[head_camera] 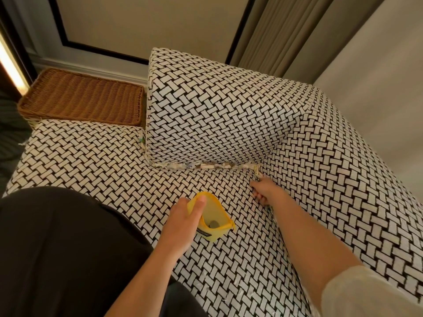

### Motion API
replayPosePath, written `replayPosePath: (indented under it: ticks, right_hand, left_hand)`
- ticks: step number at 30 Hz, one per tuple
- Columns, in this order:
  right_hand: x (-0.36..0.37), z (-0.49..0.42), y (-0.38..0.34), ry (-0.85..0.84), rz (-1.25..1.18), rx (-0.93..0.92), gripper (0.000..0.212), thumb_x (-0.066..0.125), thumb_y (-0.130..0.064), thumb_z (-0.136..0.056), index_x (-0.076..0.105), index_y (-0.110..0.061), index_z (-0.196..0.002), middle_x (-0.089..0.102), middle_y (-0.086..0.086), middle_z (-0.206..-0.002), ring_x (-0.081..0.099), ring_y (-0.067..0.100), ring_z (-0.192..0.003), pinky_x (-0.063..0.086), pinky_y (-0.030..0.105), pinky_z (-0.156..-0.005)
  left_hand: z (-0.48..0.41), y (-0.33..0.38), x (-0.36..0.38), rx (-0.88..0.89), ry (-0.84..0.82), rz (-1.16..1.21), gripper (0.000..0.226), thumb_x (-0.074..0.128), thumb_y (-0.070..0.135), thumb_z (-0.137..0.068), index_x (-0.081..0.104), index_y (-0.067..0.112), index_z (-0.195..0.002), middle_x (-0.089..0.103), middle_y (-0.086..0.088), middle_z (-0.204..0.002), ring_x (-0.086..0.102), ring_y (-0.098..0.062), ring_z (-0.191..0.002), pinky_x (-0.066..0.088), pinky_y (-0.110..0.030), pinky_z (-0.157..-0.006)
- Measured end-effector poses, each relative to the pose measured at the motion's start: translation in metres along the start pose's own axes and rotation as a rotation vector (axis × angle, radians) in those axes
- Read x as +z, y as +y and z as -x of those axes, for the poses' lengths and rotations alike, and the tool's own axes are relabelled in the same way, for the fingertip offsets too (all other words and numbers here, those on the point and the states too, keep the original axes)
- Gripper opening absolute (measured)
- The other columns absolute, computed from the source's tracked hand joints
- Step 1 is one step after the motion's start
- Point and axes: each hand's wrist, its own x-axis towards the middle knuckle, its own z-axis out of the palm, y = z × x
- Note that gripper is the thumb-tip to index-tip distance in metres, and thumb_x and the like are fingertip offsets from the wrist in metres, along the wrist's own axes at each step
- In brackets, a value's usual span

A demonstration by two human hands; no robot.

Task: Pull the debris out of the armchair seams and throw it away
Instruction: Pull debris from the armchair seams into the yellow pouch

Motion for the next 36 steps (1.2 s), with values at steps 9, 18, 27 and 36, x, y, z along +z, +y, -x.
replayPosePath:
  ticks: [9,18,27,36]
  right_hand:
    - [0.026,0.008,0.018,0.467,0.068,-0.248,0.024,0.048,-0.023,-0.096,0.063,-0.011,-0.111,0.061,0.006,-0.08,0.052,0.016,-0.061,0.039,0.021,-0.051]
    - [0.069,0.068,0.041,0.335,-0.36,-0.572,0.033,0.051,-0.023,-0.094,0.052,-0.011,-0.063,0.042,0.001,-0.053,0.036,0.016,-0.051,0.03,0.025,-0.048]
    - [0.07,0.167,0.034,0.164,-0.397,-0.912,0.015,0.06,-0.012,-0.087,0.066,-0.017,-0.075,0.056,0.004,-0.078,0.05,-0.004,-0.07,0.042,0.006,-0.059]
    - [0.056,0.12,0.05,0.296,-0.317,-0.668,0.019,0.045,-0.016,-0.096,0.059,-0.016,-0.109,0.051,-0.006,-0.069,0.039,0.001,-0.051,0.034,0.012,-0.048]
  left_hand:
    - [0.002,0.003,-0.001,0.001,-0.007,-0.02,0.046,0.027,0.067,-0.085,0.039,0.026,-0.102,0.046,0.003,-0.11,0.048,-0.01,-0.091,0.038,-0.02,-0.068]
    - [0.011,0.013,-0.002,-0.011,-0.022,-0.034,0.048,0.026,0.068,-0.083,0.038,0.029,-0.106,0.046,0.002,-0.11,0.046,-0.008,-0.091,0.034,-0.017,-0.063]
    - [0.013,0.012,-0.002,-0.023,-0.005,-0.055,0.046,0.028,0.062,-0.089,0.043,0.026,-0.113,0.046,0.001,-0.118,0.044,-0.008,-0.093,0.034,-0.023,-0.071]
    - [0.012,0.011,-0.003,-0.045,-0.02,-0.056,0.048,0.025,0.065,-0.088,0.043,0.026,-0.109,0.049,-0.002,-0.114,0.047,-0.013,-0.096,0.032,-0.027,-0.076]
